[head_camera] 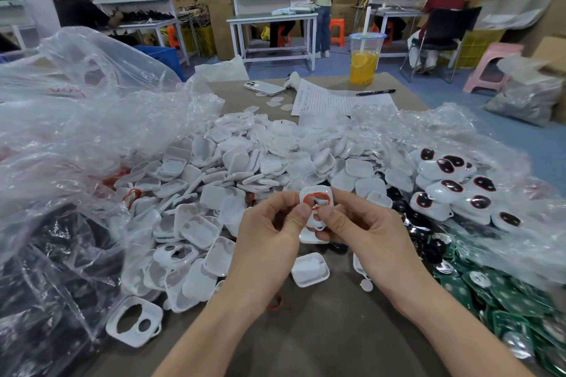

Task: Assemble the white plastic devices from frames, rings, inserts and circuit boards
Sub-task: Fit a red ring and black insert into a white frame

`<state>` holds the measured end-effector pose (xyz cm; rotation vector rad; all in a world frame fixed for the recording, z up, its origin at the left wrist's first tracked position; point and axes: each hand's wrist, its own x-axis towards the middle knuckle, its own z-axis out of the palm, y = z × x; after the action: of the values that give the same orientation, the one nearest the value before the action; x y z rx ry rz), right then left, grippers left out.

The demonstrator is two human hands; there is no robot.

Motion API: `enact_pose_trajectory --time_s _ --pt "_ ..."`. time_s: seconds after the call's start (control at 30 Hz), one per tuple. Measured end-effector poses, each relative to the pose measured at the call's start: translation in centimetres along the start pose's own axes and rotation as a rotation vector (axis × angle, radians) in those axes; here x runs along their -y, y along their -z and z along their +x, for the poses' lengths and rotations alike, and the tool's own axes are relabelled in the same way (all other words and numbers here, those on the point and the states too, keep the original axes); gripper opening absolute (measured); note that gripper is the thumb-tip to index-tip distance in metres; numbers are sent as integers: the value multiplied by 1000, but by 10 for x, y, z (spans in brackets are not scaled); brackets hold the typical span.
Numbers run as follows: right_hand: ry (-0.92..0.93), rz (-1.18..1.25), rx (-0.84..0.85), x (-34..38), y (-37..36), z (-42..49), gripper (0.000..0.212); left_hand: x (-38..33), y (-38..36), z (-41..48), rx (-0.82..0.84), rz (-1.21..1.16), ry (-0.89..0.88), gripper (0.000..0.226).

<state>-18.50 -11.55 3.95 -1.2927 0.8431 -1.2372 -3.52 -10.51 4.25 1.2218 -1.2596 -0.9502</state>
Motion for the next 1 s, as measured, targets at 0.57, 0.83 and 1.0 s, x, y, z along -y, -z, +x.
enact_pose_trajectory --time_s 0.57,0.83,1.0 --pt "11 -55 -32 -2 6 1 29 -2 -2 -3 85 -14 -68 11" --pt "-2 -41 -50 -1 5 2 24 -1 0 -1 78 -34 -97 9" --pt "9 -2 -53 1 4 2 24 -1 -1 -3 84 -64 -82 15"
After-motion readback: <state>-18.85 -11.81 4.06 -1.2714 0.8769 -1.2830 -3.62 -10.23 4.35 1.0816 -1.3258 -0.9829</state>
